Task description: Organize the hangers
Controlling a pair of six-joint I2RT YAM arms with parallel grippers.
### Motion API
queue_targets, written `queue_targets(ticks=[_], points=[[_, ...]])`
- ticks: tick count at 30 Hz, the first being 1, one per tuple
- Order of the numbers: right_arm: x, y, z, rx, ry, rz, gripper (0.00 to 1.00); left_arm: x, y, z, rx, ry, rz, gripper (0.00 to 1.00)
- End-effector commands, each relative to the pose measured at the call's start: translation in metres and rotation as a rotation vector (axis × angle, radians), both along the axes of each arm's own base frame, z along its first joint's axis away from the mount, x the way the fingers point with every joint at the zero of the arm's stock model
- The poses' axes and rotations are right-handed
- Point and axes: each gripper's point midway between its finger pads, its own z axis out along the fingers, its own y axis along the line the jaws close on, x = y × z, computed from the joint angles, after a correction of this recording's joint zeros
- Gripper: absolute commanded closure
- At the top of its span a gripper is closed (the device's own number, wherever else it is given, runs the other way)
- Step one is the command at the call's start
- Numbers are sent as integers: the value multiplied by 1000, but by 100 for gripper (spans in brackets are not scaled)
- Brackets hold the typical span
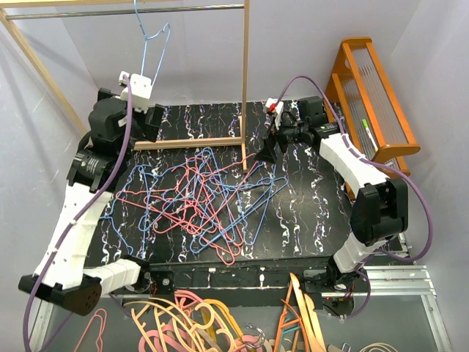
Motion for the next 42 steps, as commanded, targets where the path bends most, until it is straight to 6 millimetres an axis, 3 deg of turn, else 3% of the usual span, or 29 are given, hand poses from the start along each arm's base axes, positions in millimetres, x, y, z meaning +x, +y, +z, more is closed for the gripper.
queue_targets(ticks=[1, 4, 11, 12, 42], points=[[16, -19, 28, -10, -42, -215, 2, -21, 14, 42, -47, -151, 43, 3], [15, -24, 34, -8, -10, -275, 2, -25, 17, 51, -47, -166, 53, 3], [-2, -26, 49, 20, -16, -219, 2, -47, 32, 88, -65, -302, 88, 3], [4, -24, 16, -37, 35, -227, 2, -29, 19, 50, -45, -176, 52, 3], [4, -24, 16, -37, 35, -227, 2, -29, 19, 50, -45, -176, 52, 3]])
